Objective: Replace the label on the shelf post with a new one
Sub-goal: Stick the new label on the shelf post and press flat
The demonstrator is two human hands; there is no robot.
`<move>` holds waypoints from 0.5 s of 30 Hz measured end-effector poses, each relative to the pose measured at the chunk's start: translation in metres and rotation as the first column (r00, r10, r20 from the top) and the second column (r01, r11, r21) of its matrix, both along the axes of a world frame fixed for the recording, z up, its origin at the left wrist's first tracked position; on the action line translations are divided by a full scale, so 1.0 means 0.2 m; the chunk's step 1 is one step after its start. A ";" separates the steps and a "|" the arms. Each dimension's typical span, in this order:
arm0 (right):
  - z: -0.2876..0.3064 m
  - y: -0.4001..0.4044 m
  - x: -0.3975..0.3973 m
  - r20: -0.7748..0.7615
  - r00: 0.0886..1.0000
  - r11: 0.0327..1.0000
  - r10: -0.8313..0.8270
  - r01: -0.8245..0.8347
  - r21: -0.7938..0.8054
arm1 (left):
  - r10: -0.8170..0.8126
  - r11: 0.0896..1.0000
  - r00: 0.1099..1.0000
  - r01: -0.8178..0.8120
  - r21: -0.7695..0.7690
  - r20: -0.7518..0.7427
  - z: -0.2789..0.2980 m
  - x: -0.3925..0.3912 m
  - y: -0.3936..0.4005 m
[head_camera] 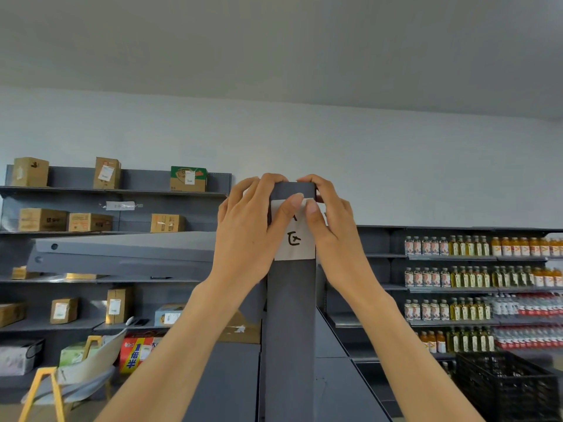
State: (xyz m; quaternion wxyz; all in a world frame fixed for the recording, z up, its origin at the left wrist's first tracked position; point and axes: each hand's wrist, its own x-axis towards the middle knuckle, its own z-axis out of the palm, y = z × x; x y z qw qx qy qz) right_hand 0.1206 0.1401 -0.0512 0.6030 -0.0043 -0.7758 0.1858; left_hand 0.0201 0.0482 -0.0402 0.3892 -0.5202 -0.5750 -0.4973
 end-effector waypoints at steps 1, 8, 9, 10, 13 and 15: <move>0.00 0.00 0.00 0.001 1.000 1.000 0.003 -0.003 -0.001 | -0.005 1.000 1.000 0.005 0.005 -0.002 0.00 0.00 0.00; -0.05 0.02 -0.05 -0.023 0.996 0.994 -0.083 0.085 0.066 | 0.002 1.000 0.996 0.000 0.021 -0.092 -0.07 -0.03 0.04; -0.08 0.02 -0.05 -0.021 0.997 0.994 -0.080 0.082 0.077 | 0.027 1.000 0.992 -0.025 0.017 -0.127 -0.10 -0.04 0.04; -0.11 0.01 -0.04 -0.020 0.997 0.993 -0.072 0.074 0.087 | 0.065 0.998 0.984 -0.064 0.011 -0.168 -0.13 -0.04 0.04; -0.20 0.02 -0.03 -0.014 0.998 0.991 -0.064 0.066 0.116 | 0.185 0.981 0.940 -0.195 -0.008 -0.285 -0.23 -0.05 0.02; -0.26 0.02 -0.02 -0.003 0.997 0.987 -0.083 0.082 0.135 | 0.240 0.965 0.908 -0.260 -0.014 -0.343 -0.30 -0.06 0.01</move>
